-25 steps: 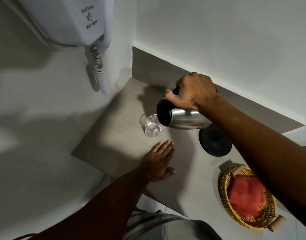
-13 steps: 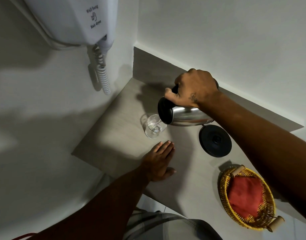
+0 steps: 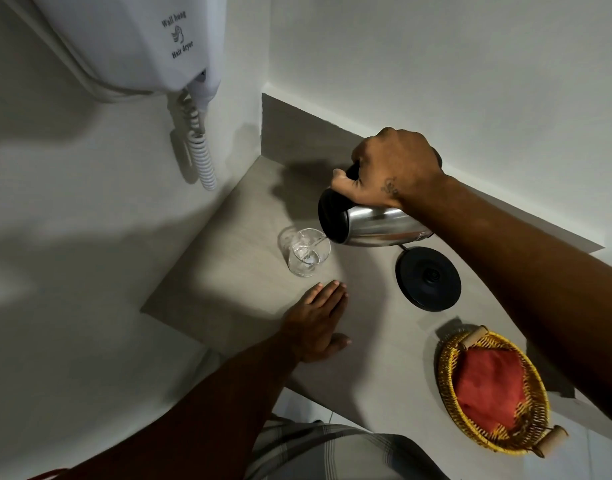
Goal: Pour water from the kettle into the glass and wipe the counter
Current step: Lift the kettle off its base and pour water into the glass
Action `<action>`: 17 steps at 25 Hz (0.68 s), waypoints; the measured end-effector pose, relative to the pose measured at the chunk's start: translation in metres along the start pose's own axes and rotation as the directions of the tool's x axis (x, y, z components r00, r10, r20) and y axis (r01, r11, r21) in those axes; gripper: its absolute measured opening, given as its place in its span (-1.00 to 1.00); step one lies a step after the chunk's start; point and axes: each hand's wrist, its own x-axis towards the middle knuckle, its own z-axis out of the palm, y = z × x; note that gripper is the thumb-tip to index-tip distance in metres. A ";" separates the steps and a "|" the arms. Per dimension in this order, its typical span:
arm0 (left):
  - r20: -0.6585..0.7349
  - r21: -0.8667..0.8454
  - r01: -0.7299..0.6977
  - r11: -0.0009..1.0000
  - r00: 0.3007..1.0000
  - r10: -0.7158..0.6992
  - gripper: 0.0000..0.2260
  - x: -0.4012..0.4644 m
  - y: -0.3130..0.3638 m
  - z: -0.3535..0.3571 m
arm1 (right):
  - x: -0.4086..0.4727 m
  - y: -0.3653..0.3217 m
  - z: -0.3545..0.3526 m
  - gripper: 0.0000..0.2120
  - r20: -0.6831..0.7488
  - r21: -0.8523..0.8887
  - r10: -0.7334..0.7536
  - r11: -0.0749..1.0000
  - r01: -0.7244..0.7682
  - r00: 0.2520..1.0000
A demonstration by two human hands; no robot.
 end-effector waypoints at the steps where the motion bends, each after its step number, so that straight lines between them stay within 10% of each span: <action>1: -0.005 -0.003 -0.003 1.000 1.000 0.003 -0.23 0.000 0.000 0.000 | 0.000 0.000 -0.001 -0.47 -0.001 -0.003 0.002 1.000 -0.002 1.000; 17: -0.008 0.001 -0.006 1.000 1.000 0.006 -0.23 0.000 0.000 -0.002 | 0.001 0.000 -0.007 -0.47 0.022 -0.014 0.010 1.000 -0.010 1.000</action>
